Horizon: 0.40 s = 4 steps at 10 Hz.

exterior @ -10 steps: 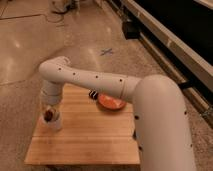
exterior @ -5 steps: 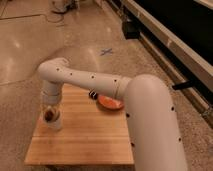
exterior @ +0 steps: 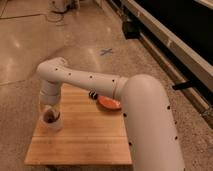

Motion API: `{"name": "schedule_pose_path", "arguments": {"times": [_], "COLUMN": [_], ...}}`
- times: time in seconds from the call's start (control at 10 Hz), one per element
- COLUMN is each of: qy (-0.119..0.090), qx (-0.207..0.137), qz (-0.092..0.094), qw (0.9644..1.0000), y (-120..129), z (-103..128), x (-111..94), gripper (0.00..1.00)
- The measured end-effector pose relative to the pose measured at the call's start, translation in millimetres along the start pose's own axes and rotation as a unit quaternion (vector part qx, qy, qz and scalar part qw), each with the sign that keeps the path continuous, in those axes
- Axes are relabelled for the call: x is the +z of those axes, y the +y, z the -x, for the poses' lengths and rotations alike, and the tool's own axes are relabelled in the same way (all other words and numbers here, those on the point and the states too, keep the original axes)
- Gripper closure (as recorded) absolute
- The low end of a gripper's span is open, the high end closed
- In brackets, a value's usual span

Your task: Place the pepper in the ceramic cup

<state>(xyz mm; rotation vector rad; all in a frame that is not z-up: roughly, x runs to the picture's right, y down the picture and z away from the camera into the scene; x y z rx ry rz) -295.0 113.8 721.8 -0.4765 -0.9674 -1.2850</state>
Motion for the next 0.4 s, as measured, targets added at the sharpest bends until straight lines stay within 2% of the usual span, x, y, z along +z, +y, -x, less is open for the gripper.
{"name": "schedule_pose_path", "arguments": {"times": [0.2,0.4], "qy": [0.013,0.014], "qx": [-0.013,-0.013], "qz": [-0.008,-0.008], "qw": [0.9998,0.9998], "y": [-5.3,-4.6], "z": [-2.7,-3.4], "x": [-1.9,-2.5], "gripper": [0.20,0.20]}}
